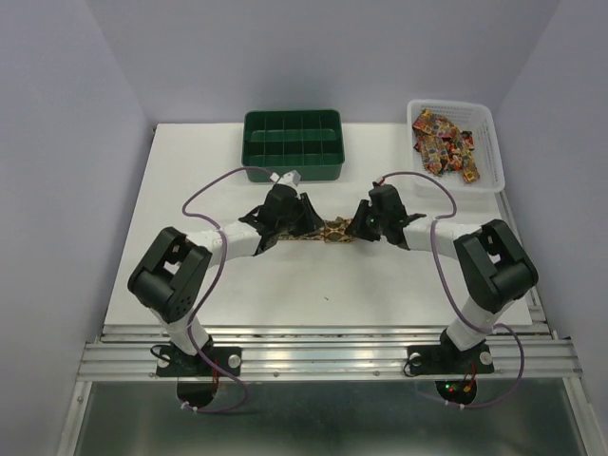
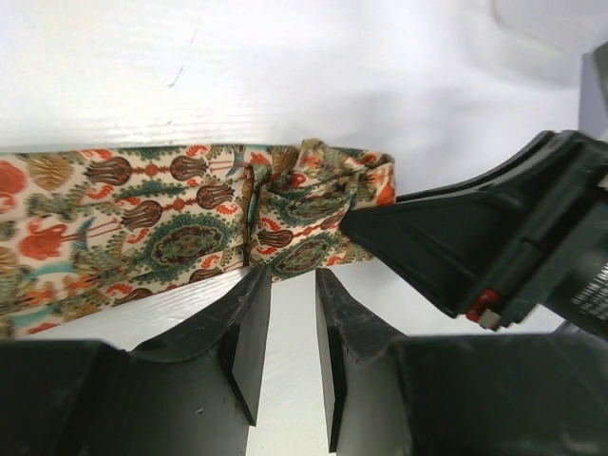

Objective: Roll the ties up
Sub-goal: Roll the tie

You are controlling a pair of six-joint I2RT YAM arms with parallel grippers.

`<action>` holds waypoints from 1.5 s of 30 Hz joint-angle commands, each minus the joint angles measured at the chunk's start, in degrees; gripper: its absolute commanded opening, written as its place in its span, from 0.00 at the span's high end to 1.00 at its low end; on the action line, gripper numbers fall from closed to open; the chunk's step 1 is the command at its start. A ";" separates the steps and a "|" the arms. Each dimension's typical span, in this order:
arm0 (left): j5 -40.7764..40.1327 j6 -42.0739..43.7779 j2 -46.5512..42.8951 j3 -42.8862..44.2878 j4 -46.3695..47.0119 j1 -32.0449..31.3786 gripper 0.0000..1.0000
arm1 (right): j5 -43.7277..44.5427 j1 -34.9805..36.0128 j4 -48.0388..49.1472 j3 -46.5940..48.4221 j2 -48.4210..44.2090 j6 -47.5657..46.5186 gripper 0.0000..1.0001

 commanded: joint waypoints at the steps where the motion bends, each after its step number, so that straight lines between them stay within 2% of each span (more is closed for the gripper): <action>1: -3.71 3.28 -5.51 -1.19 -1.91 -0.33 0.63 | 6.99 -0.05 -15.47 4.75 -3.47 -1.82 0.82; 9: -7.15 5.04 -3.58 -0.49 -4.02 -0.16 0.63 | 11.21 -0.13 -23.39 6.16 -7.51 -2.44 0.81; 18: -8.64 4.16 3.01 2.15 -4.11 0.37 0.67 | 13.23 -0.48 -24.98 6.86 -7.34 -1.39 0.81; 19: -10.99 3.81 3.27 1.97 -4.19 0.46 0.67 | 13.24 -0.57 -25.07 6.86 -7.16 -1.04 0.81; 24: -13.04 3.11 3.10 0.57 -4.63 0.46 0.69 | 14.11 -1.10 -25.59 7.30 -6.20 -0.86 0.81; 31: -10.85 0.21 0.21 -5.22 -2.79 -0.33 0.69 | 16.57 -1.28 -28.40 10.11 -5.58 -1.91 0.81; 37: -11.28 -2.87 -3.22 -9.18 -1.21 -6.04 0.70 | 17.28 -1.36 -31.31 12.92 -4.26 -5.25 0.81; 45: -14.44 -3.05 -5.16 -7.43 -4.36 -7.63 0.69 | 16.40 -1.45 -32.71 15.82 -2.15 -10.17 0.81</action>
